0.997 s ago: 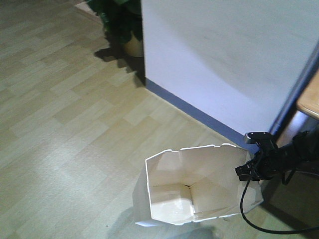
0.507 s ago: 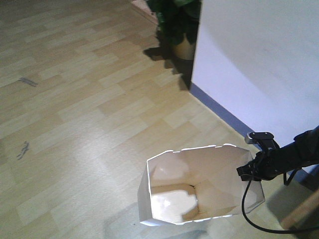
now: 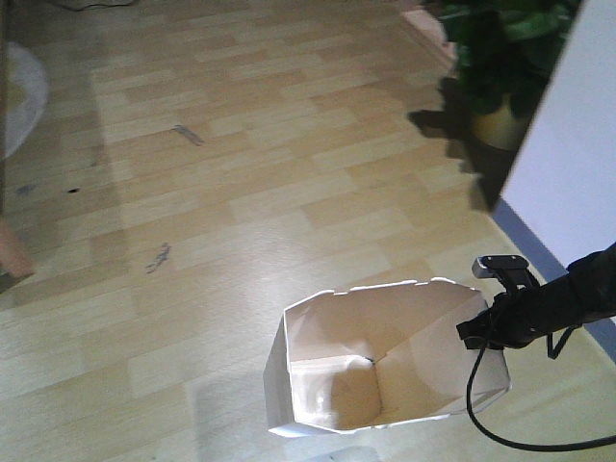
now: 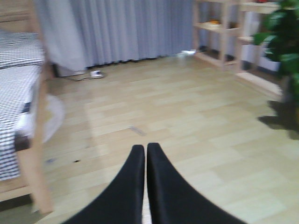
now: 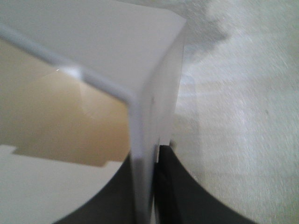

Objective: Move trash bin to bedside with robot
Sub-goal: 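Hold the bin rim with the right gripper while the base turns toward the bed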

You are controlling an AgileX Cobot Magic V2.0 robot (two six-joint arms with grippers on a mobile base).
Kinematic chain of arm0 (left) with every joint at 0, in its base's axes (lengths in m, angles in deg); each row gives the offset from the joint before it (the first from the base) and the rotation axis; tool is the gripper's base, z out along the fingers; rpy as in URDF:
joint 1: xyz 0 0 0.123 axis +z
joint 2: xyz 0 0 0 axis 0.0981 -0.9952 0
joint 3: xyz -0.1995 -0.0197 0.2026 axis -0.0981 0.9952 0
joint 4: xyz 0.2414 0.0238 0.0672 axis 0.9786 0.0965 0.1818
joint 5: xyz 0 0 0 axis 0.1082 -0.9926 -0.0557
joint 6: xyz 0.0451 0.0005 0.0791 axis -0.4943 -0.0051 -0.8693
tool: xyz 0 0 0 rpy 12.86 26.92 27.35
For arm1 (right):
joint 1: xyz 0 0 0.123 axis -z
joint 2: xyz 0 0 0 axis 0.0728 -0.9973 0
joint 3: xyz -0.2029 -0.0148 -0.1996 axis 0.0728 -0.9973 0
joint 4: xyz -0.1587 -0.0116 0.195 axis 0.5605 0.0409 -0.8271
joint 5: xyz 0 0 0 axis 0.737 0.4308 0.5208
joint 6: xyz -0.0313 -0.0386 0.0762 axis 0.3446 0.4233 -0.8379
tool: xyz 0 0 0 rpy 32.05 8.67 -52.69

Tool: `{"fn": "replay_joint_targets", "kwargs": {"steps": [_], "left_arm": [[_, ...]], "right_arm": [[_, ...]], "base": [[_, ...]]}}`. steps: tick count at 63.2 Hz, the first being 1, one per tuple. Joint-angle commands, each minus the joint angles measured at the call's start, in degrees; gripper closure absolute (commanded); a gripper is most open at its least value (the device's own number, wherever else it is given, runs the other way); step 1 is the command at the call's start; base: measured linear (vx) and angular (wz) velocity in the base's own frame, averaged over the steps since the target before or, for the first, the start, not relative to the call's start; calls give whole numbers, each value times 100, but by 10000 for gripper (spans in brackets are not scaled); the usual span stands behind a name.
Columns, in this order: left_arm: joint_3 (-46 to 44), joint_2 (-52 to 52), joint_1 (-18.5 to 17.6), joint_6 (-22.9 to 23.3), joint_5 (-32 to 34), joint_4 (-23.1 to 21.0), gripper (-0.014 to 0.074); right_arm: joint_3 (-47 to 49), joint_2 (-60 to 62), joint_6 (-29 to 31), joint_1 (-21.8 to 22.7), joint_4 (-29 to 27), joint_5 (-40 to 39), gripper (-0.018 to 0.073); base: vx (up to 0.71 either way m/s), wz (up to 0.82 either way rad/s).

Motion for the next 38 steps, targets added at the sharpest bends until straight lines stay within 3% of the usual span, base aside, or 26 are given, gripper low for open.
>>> {"fn": "replay_joint_targets", "kwargs": {"steps": [1, 20, 38], "left_arm": [[108, 80, 5, 0, 409, -24, 603], [108, 80, 5, 0, 409, -24, 603], [108, 80, 5, 0, 409, -24, 603]], "right_arm": [[62, 418, -39, 7, -262, 1156, 563], [62, 418, -39, 7, -262, 1156, 563], [62, 418, -39, 7, -262, 1156, 563]], "base": [[17, 66], [18, 60], [19, 31]]}}
